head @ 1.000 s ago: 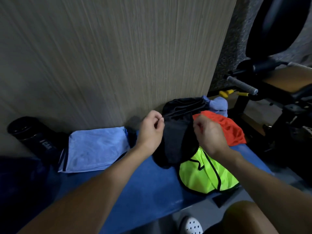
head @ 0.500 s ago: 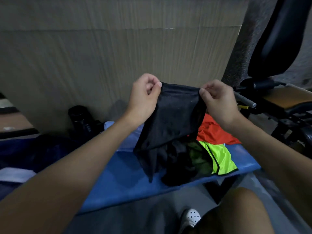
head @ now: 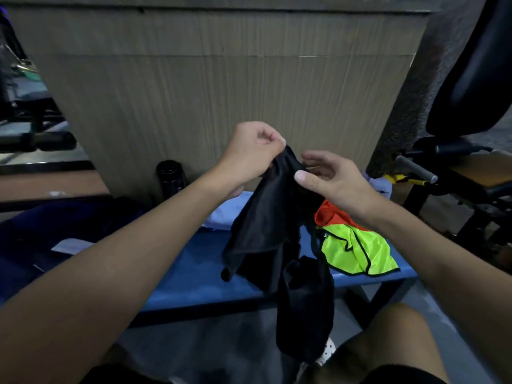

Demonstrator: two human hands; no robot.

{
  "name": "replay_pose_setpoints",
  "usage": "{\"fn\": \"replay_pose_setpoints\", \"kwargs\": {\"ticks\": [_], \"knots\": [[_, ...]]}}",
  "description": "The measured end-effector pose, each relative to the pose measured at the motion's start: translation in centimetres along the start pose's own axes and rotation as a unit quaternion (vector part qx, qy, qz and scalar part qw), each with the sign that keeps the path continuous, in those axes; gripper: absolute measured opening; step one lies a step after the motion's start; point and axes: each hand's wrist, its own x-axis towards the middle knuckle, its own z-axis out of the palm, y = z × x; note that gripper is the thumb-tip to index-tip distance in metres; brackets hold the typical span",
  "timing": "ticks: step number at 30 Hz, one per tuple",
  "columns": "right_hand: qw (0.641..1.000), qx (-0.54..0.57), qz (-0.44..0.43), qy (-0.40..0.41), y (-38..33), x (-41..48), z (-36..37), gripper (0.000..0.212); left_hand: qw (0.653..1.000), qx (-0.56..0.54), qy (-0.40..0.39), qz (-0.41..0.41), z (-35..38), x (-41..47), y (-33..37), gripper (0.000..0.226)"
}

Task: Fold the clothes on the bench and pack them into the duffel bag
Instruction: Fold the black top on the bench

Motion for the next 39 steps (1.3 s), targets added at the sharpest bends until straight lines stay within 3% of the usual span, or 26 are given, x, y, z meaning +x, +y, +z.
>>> {"fn": "replay_pose_setpoints", "kwargs": {"ticks": [5, 8, 11, 12, 17, 22, 23, 26, 28, 29, 32, 35, 39], "knots": [[0.998, 0.060, -0.022, -0.004, -0.7, 0.0, 1.4, 0.012, 1.000, 0.003, -0.021, -0.001, 0.1, -0.5, 0.4, 0.005], [0.998, 0.054, -0.034, 0.016, -0.8, 0.0, 0.7, 0.016, 0.998, -0.017, -0.055, 0.012, 0.2, -0.8, -1.2, 0.012], [0.996, 0.067, -0.041, 0.037, -1.0, -0.3, -0.6, 0.021, 0.979, 0.010, -0.202, -0.016, 0.2, -1.6, -5.1, 0.026], [0.995, 0.076, -0.042, 0.043, -1.0, -0.4, -1.2, 0.022, 0.975, 0.044, -0.216, -0.029, 0.3, -1.7, -6.4, 0.022], [0.994, 0.048, -0.005, 0.097, 0.9, -0.7, -5.3, 0.020, 0.984, 0.120, -0.124, -0.048, 0.5, -1.1, -8.8, 0.018], [0.979, -0.149, 0.052, 0.132, 2.9, -1.1, -7.6, 0.020, 0.988, 0.108, -0.114, -0.010, 1.6, -0.5, -4.4, 0.014], [0.979, -0.159, 0.054, 0.117, 2.6, -1.3, -7.2, 0.032, 0.988, 0.111, -0.112, 0.003, 2.0, -0.4, -3.5, 0.013], [0.994, -0.093, 0.049, -0.004, 1.9, -1.6, -5.2, 0.056, 0.983, 0.123, -0.131, 0.030, 3.6, -0.3, -1.3, 0.012], [0.996, -0.063, 0.033, -0.060, 1.8, -1.7, -4.0, 0.033, 0.982, 0.123, -0.137, 0.043, 4.4, -0.3, -0.6, 0.011], [0.997, -0.056, 0.021, -0.056, 1.7, -1.7, -3.7, 0.019, 0.984, 0.112, -0.135, 0.043, 4.7, -0.4, -0.6, 0.010], [1.000, -0.013, 0.005, 0.022, 2.0, -1.3, -4.0, 0.011, 0.985, 0.063, -0.160, 0.015, 4.3, -1.3, -1.7, 0.010], [0.997, 0.036, 0.011, 0.066, 1.8, -1.1, -5.2, 0.015, 0.971, 0.099, -0.215, -0.035, 3.0, -2.2, -4.5, 0.013], [0.994, -0.012, 0.057, 0.093, 2.9, -0.6, -6.7, 0.016, 0.975, 0.099, -0.183, -0.072, 1.9, -2.1, -5.6, 0.024]]}}
